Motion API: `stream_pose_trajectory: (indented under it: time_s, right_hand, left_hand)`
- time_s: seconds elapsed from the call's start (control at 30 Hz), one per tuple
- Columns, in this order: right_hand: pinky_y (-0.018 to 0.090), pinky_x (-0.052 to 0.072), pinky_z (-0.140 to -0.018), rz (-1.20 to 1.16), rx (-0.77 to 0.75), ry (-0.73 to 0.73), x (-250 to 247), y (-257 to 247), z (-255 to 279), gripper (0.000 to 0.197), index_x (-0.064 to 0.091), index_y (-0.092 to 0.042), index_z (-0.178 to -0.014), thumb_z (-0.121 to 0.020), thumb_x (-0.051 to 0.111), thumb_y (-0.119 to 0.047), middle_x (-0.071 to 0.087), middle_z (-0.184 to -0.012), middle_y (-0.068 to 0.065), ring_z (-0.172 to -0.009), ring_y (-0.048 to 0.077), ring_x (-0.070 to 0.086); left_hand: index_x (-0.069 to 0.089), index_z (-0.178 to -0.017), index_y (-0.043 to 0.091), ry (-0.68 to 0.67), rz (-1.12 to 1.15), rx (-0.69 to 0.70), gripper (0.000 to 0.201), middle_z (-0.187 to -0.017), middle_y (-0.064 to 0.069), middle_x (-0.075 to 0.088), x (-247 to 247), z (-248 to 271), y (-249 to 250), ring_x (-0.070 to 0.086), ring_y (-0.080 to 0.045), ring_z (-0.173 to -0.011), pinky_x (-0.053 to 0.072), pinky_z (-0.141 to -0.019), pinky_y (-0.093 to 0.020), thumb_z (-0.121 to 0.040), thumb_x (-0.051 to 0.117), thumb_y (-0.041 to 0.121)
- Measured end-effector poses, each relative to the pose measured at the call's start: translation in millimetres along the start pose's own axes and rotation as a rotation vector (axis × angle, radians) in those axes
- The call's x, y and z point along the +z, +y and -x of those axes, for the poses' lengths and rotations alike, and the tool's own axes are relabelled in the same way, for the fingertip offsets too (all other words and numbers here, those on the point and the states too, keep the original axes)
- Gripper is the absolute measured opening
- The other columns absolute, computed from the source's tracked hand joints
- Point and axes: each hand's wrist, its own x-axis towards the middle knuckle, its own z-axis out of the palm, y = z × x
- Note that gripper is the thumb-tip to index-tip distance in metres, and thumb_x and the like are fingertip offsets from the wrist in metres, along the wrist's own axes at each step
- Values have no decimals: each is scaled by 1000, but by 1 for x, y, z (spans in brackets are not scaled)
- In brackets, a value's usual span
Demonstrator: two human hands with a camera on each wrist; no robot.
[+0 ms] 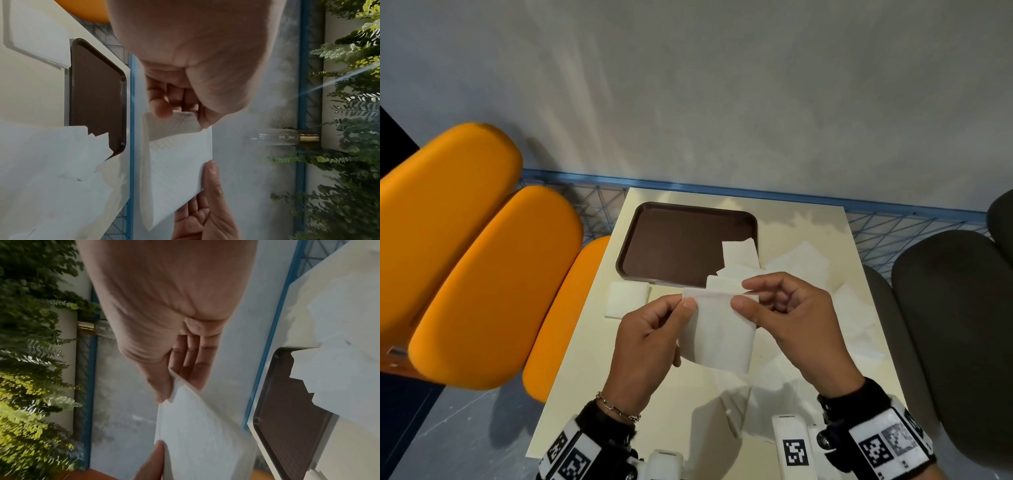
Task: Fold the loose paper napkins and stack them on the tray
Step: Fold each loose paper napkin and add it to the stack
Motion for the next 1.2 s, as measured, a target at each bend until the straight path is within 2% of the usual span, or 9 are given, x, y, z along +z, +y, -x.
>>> stream_pose_trajectory:
  time_s: [0.07,0.23,0.5,0.6,0.73,0.8,0.93,1.07,1.2]
  right_hand:
    - [26,60,-70,-70,64,-3,-2,0,-1,22,81,-19,-98,-79,90,-14,79,-84,10,-74,19,72]
    - [27,60,-71,-140,152,12,-2,7,-3,20,77,-9,-105,-88,81,1,80,-87,13,-78,20,73]
    - [31,64,-79,14,73,-103,-13,12,2,20,84,-23,-96,-85,87,-7,77,-85,-1,-75,17,70]
    - [30,62,-75,-4,59,-96,-18,14,2,16,83,-18,-96,-87,84,-5,78,-83,6,-71,23,70]
    - [28,60,-74,-90,82,-83,-25,15,3,19,81,-13,-103,-91,77,1,80,-87,12,-74,21,71]
    - [34,62,-78,-103,106,-82,-29,17,3,21,81,-17,-107,-94,75,-2,80,-89,13,-77,22,72]
    - [38,64,-82,-105,202,-255,-37,19,5,29,76,-18,-120,-91,80,-19,80,-88,6,-83,22,75]
    - [34,61,-71,36,237,-279,-40,29,5,14,76,-7,-84,-93,81,-18,81,-84,11,-71,24,75]
    - [36,65,-75,34,326,-320,-36,41,3,14,78,-2,-89,-95,79,-15,81,-88,14,-73,26,74]
  left_hand:
    - [82,-95,32,15,17,-19,19,-91,10,73,-1,0,-1,54,-17,-60,51,-53,-36,-100,64,34]
    - [81,-89,38,38,31,-36,19,-86,6,72,-1,0,-3,48,-11,-60,43,-52,-28,-99,65,35]
    - [80,-90,31,72,32,-34,20,-86,19,72,4,5,-7,55,2,-65,45,-61,-26,-101,63,29]
    - [80,-90,34,91,40,-26,19,-88,19,73,7,7,-8,56,1,-65,46,-60,-24,-100,65,29]
    - [81,-83,38,98,48,-18,25,-87,18,74,15,11,-8,56,0,-64,46,-60,-23,-100,66,28]
    - [80,-84,41,99,41,-12,26,-86,18,74,21,14,-9,56,1,-65,46,-62,-25,-100,65,27]
    - [78,-88,46,123,27,-26,24,-89,19,73,32,20,-14,57,3,-70,47,-63,-24,-101,64,32]
    - [80,-90,33,164,50,-53,20,-90,9,75,39,25,-24,62,-9,-79,49,-64,-26,-102,64,32]
    - [80,-91,35,214,78,-103,18,-92,8,75,44,30,-38,67,-14,-85,54,-67,-31,-101,65,34]
